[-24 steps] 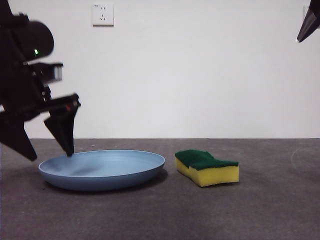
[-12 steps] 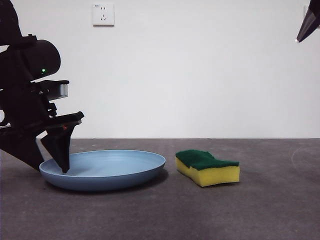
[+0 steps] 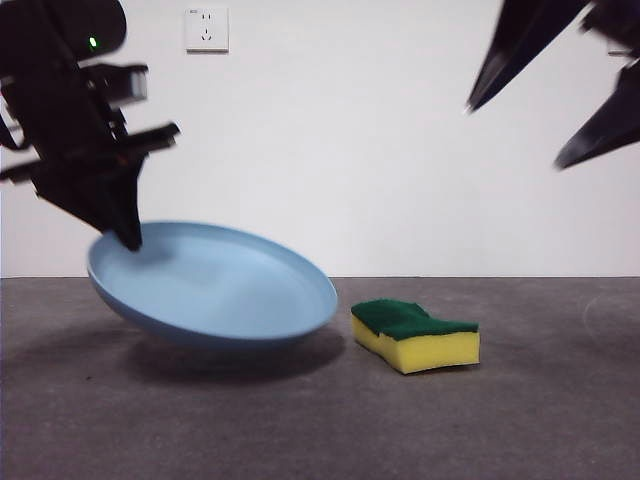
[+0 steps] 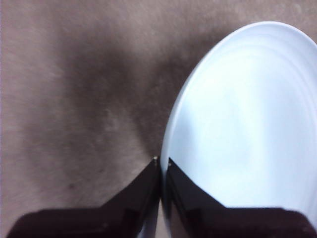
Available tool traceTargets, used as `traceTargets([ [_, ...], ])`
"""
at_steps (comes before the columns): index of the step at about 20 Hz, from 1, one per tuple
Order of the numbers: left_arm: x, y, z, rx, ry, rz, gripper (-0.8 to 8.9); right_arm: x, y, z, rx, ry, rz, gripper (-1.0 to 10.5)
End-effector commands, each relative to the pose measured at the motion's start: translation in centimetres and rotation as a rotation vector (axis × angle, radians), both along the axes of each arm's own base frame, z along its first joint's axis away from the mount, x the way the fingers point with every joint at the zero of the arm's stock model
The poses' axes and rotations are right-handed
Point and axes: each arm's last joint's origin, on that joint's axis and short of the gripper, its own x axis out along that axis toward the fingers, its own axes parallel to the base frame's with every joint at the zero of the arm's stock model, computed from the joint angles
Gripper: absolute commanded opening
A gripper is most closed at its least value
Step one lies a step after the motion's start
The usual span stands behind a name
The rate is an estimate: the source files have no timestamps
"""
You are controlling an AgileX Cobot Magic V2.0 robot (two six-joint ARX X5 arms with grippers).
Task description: Pick up the plate,pick up the cloth,clean the plate with the cloth
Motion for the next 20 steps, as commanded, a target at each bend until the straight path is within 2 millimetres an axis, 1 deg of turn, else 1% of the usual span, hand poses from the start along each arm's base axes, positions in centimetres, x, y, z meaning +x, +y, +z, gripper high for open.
traceTargets([
  [1, -0.9, 0.4, 2.0, 0.045, -0.059, 0.004, -0.07, 1.4, 1.9, -0.7, -0.074, 0.011, 0.015, 5.0],
  [4, -2.5, 1.0, 3.9, 0.083, -0.094, 0.008, -0.08, 3.4, 4.3, -1.6, -0.131, 0.022, 0.065, 5.0],
  [8, -4.3, 1.6, 5.4, 0.093, -0.108, 0.018, -0.08, 5.7, 7.0, -3.6, -0.155, -0.006, 0.101, 5.0],
  [10, -4.8, 1.7, 5.8, 0.094, -0.104, 0.018, -0.08, 6.5, 7.6, -4.9, -0.175, -0.007, 0.094, 5.0],
  [15, -5.1, 1.8, 5.6, 0.101, -0.077, 0.016, -0.08, 8.1, 8.4, -8.4, -0.235, 0.052, 0.089, 4.9],
  [17, -5.1, 1.8, 5.6, 0.102, -0.076, 0.016, -0.08, 8.4, 8.7, -9.3, -0.242, 0.063, 0.092, 4.1],
  [20, -5.1, 1.8, 5.6, 0.103, -0.073, 0.016, -0.08, 8.8, 8.8, -10.4, -0.257, 0.087, 0.095, 4.0],
])
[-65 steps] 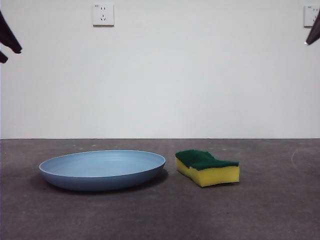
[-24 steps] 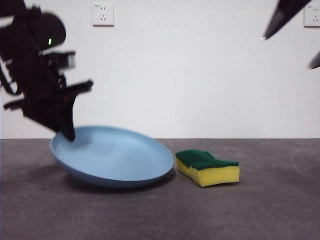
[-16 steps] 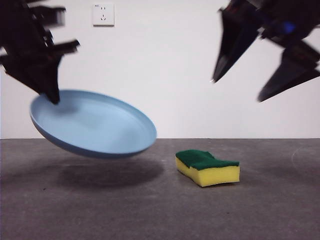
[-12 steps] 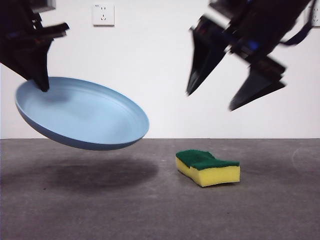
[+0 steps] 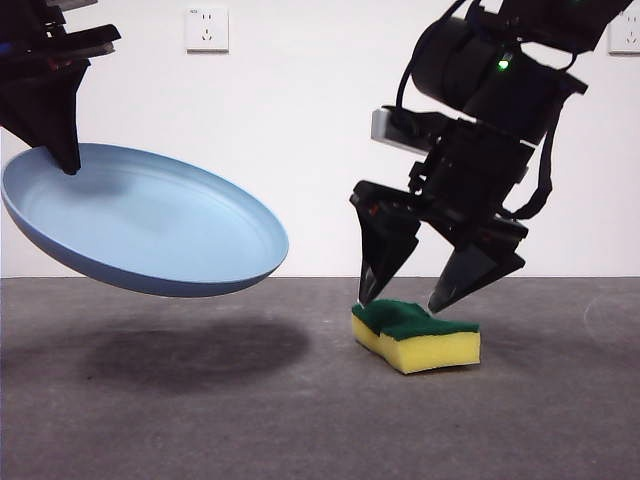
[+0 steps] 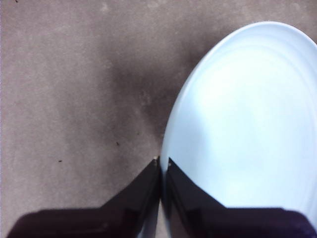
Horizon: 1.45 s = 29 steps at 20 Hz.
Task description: Pick up the plate,pick up the cloth,clean the plate with the cloth
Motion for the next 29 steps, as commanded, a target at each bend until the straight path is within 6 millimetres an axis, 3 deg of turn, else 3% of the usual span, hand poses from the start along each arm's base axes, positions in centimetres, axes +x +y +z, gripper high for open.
traceTargets([
  [1, 0.1, 0.0, 0.0, 0.002, -0.003, -0.003, -0.08, 0.2, 0.2, -1.1, -0.024, 0.022, 0.006, 4.0],
  [5, 0.0, 0.0, 0.0, 0.002, -0.001, -0.003, -0.08, 0.4, 0.2, -2.2, -0.050, 0.046, -0.001, 4.0],
  [14, 0.1, 0.0, 0.0, 0.001, -0.005, -0.003, -0.08, 0.5, 0.2, -2.3, -0.075, 0.031, 0.024, -0.2],
  [16, 0.2, 0.0, 0.1, -0.003, -0.018, -0.002, -0.08, 0.5, 0.2, -2.1, -0.070, 0.024, 0.023, -0.2],
  [19, 0.7, -0.2, 0.0, -0.013, -0.047, 0.001, -0.08, 0.0, 0.1, -0.1, -0.022, -0.016, 0.004, -0.2],
  [24, 1.8, -0.7, -1.1, -0.023, -0.018, 0.011, -0.08, -2.1, -0.5, 5.2, 0.090, -0.102, -0.042, -0.2],
  [29, 2.5, -3.4, -2.4, -0.120, 0.020, -0.076, -0.08, -4.7, -0.4, 8.5, 0.167, -0.148, -0.029, -0.2],
])
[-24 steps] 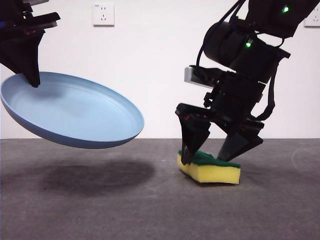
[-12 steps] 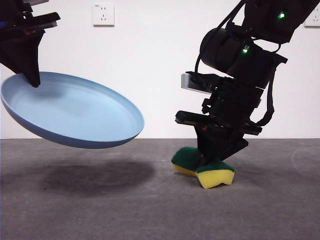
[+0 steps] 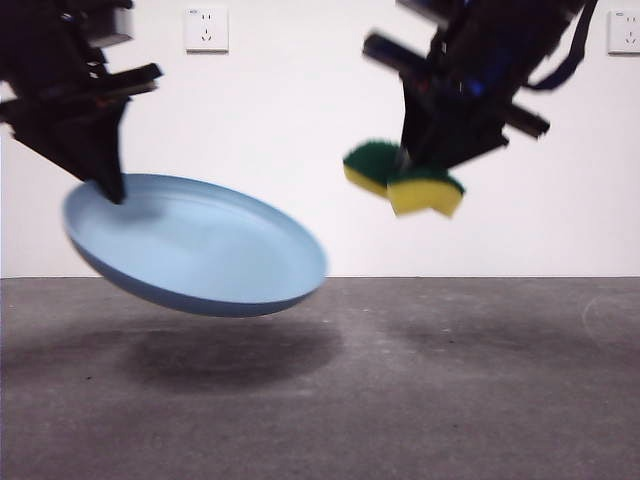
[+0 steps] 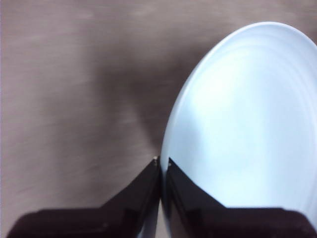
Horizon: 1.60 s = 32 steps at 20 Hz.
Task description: Pick up the plate,pick up the cloth,clean the plate with the cloth
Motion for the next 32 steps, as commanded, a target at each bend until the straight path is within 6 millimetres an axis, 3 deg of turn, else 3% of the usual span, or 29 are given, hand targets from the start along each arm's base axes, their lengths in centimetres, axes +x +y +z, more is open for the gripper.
traceTargets([
  [1, -0.1, -1.9, -0.1, -0.073, 0.002, -0.050, -0.08, -0.7, 0.7, 0.4, 0.022, -0.002, 0.020, -0.2],
  [7, -2.0, -6.5, 0.1, -0.123, -0.014, -0.204, -0.08, -1.9, 2.5, 0.5, 0.043, -0.008, 0.069, -0.2],
  [12, -2.8, -8.1, 0.3, -0.168, -0.029, -0.260, -0.08, -1.3, 3.1, -0.4, 0.049, 0.008, 0.067, -0.2],
  [16, -2.5, -8.3, 0.7, -0.204, -0.062, -0.251, -0.08, -1.9, 4.7, -1.4, 0.069, 0.068, 0.158, -0.2],
  [20, -2.1, -8.0, 0.8, -0.210, -0.087, -0.236, -0.08, -3.9, 6.6, -1.9, 0.056, 0.118, 0.267, -0.2],
  [23, -1.7, -7.3, 0.8, -0.206, -0.083, -0.210, -0.08, -5.4, 6.6, -2.6, -0.035, 0.198, 0.285, -0.2],
  [27, -1.6, -6.2, 0.3, -0.175, -0.026, -0.179, -0.08, -6.2, 5.1, -3.7, -0.310, 0.218, 0.148, -0.2],
  [30, -1.9, -5.9, -0.1, -0.136, 0.027, -0.193, -0.08, -5.7, 4.2, -3.7, -0.492, 0.091, -0.011, -0.2],
  [32, -2.2, -5.8, -0.3, -0.138, 0.071, -0.216, -0.08, -5.0, 4.0, -3.5, -0.518, 0.003, -0.092, -0.2],
])
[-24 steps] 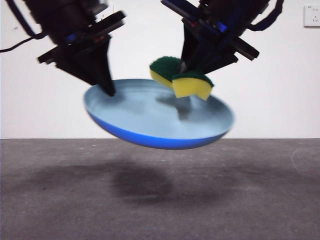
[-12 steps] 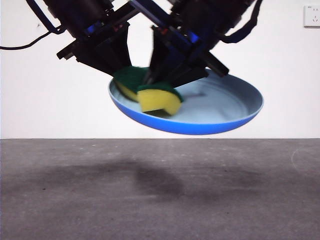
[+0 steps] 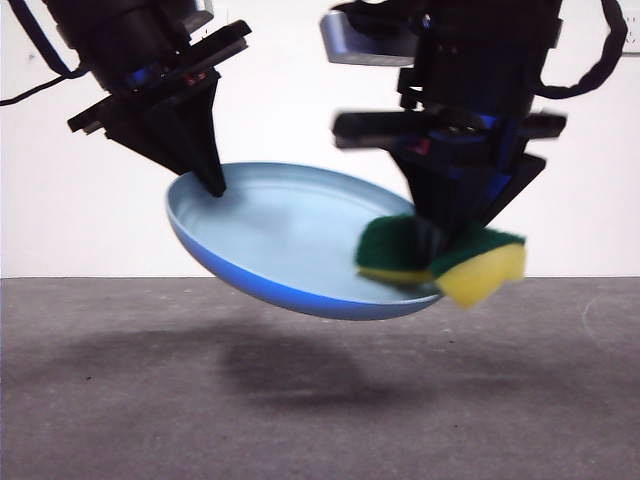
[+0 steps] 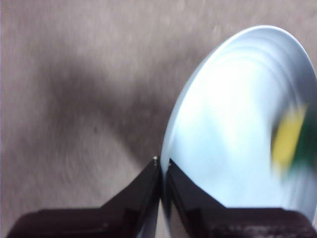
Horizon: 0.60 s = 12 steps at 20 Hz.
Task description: Pick up the plate,pick up the cloth,clean the plate with the cloth
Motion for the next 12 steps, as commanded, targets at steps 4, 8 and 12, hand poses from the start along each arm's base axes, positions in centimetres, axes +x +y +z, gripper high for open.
traceTargets([
  [4, -0.4, -0.3, -0.2, -0.088, 0.084, -0.126, -0.08, 1.8, 0.6, 0.7, 0.095, -0.169, -0.065, -0.2],
  [8, -0.5, -0.5, -0.1, -0.136, 0.106, -0.166, -0.08, 2.3, 1.6, 1.5, 0.259, -0.196, -0.017, -0.2],
  [12, -0.3, -0.7, 0.1, -0.163, 0.075, -0.168, -0.08, 2.2, 2.9, 2.0, 0.506, -0.062, 0.128, -0.2],
])
